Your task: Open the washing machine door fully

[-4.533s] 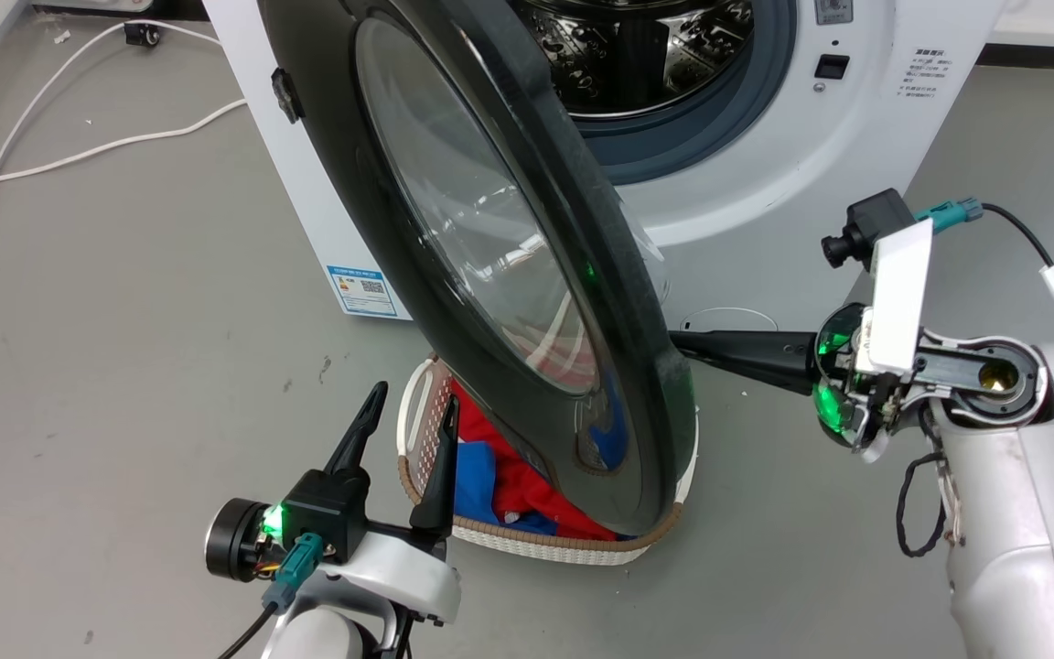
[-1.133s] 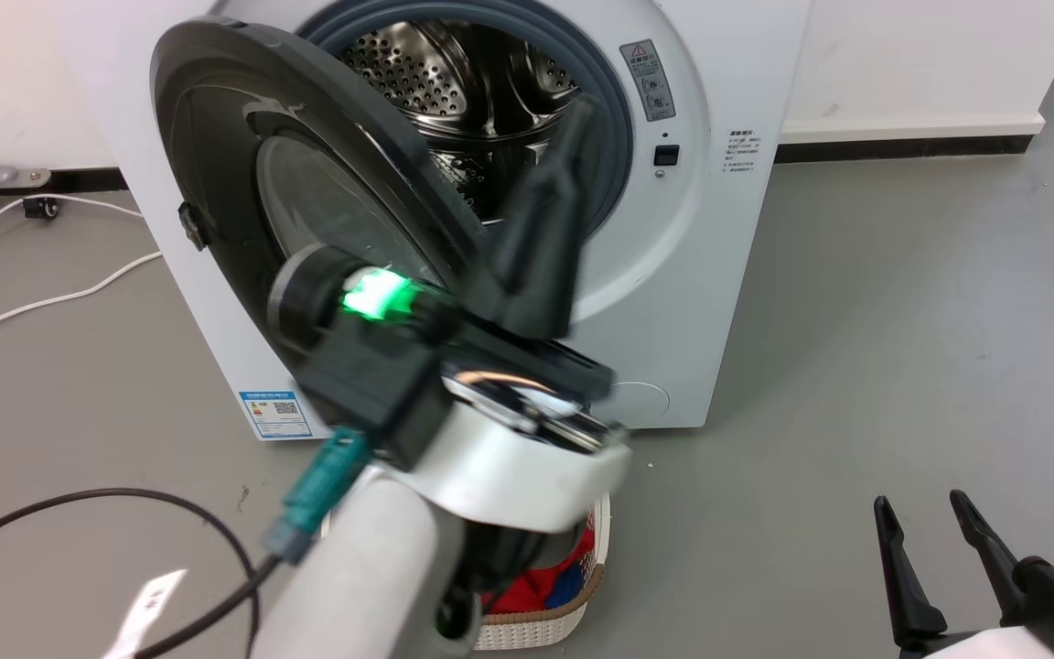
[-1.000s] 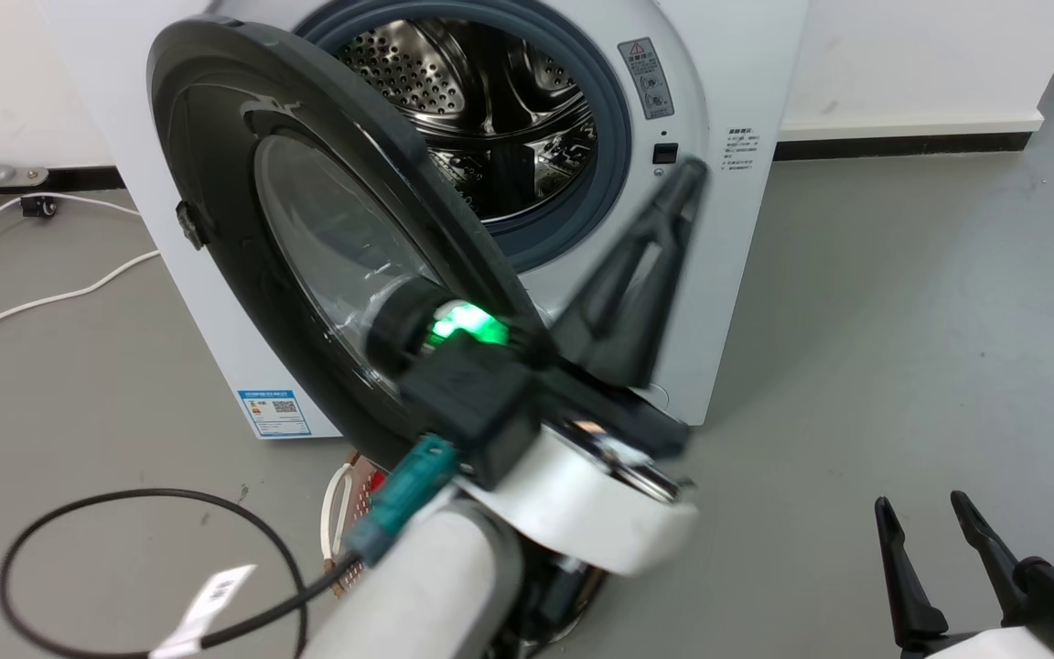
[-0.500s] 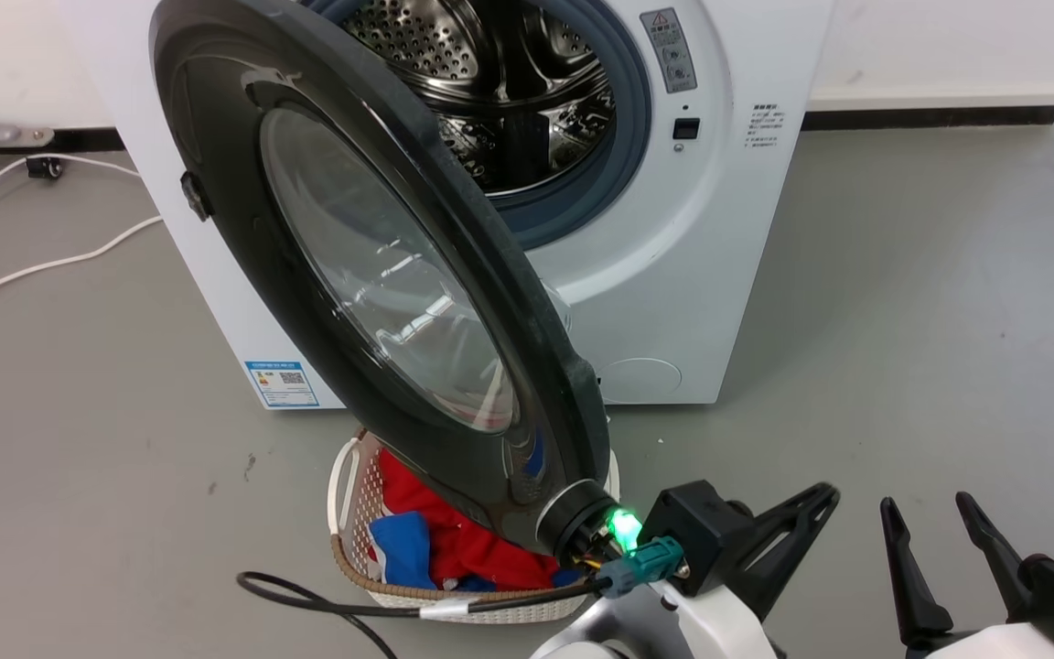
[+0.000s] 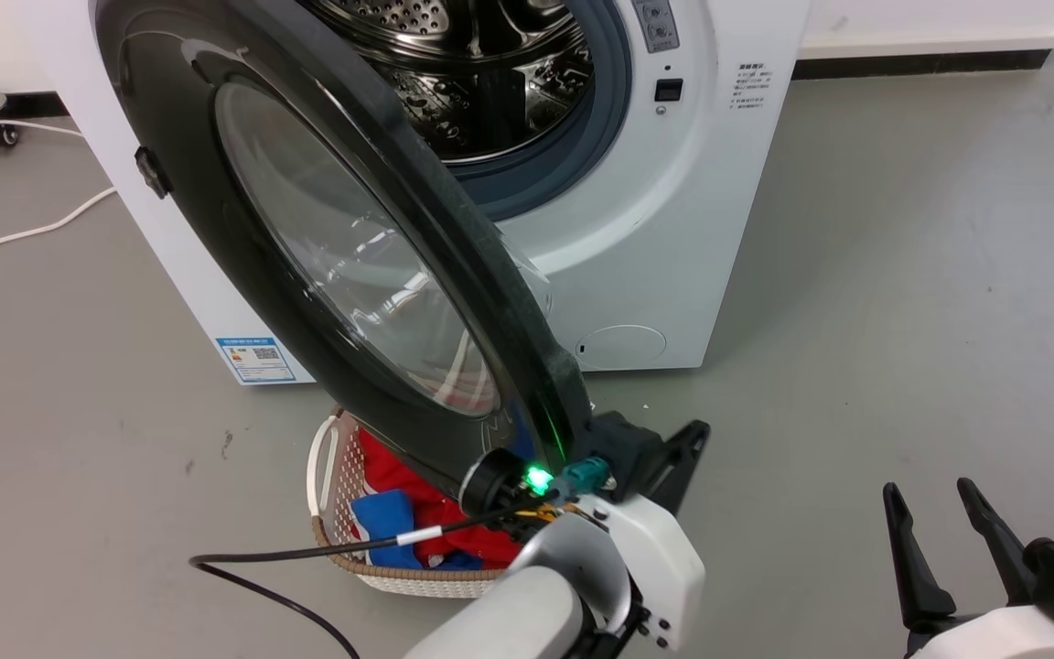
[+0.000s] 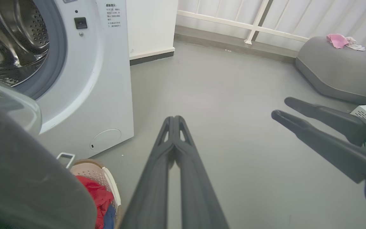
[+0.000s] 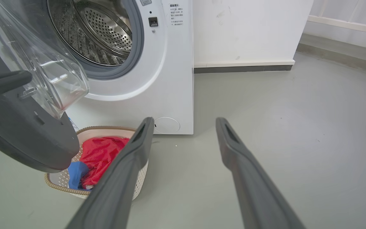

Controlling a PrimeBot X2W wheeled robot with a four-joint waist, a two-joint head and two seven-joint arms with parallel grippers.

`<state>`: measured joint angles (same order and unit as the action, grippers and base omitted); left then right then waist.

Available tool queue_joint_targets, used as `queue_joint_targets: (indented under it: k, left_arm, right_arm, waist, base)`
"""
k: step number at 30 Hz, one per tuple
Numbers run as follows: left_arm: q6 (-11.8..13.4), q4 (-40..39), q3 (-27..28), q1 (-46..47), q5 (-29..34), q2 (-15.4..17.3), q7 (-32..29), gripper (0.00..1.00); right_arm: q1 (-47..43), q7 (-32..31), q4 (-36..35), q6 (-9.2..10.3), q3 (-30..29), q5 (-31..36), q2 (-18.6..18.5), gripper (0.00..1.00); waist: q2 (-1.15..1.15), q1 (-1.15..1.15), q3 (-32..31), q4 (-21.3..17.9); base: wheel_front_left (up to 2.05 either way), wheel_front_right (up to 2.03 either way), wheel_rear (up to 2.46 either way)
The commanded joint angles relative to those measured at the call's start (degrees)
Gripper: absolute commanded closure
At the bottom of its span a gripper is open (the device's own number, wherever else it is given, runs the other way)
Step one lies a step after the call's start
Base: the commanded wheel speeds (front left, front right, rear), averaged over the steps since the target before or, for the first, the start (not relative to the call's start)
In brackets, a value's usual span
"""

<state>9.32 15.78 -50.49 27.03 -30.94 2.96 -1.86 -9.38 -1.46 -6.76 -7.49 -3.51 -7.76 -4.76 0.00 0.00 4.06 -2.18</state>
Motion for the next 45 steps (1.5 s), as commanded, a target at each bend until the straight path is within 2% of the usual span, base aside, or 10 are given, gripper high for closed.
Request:
queue_joint_targets:
  k: [1, 12, 22, 31, 45]
  left_arm:
    - [0.3, 0.3, 0.5, 0.6, -0.1, 0.2, 0.3, 1.0]
    - [4.3, 0.1, 4.9, -0.6, -1.5, 2.7, 1.6, 1.0]
    - [6.0, -2.7, 5.5, -3.1, -2.1, 4.2, 1.7, 1.0]
    - [8.7, -7.1, 6.6, -6.9, -2.3, 6.7, 2.8, 1.0]
    - [13.3, -18.2, 6.3, -15.7, -2.1, 10.2, 3.0, 1.0]
  right_arm:
    - [0.7, 0.4, 0.2, 0.0, -0.1, -0.4, -0.1, 0.0]
    - [1.6, 0.8, 2.1, 0.0, 0.0, -1.3, 0.3, 0.0]
    - [1.6, 0.6, 3.2, 0.0, -0.3, -1.4, 0.6, 0.0]
    - [0.9, 0.0, 4.0, 0.0, -0.7, -1.5, 0.7, 0.0]
    - [-0.3, -0.3, 5.1, 0.0, -0.9, -1.4, 0.4, 0.0]
  waist:
    - [0.0, 0.0, 0.2, 0.0]
    - [0.0, 0.0, 0.4, 1.0]
    - [0.0, 0.0, -0.1, 2.4]
    - [0.0, 0.0, -1.1, 5.6]
    - [0.0, 0.0, -3.3, 13.4]
  base:
    - [0.0, 0.0, 0.0]
    - [0.0, 0.0, 0.0]
    - [0.0, 0.0, 0.0]
    - [0.0, 0.0, 0.0]
    - [0.0, 0.0, 0.0]
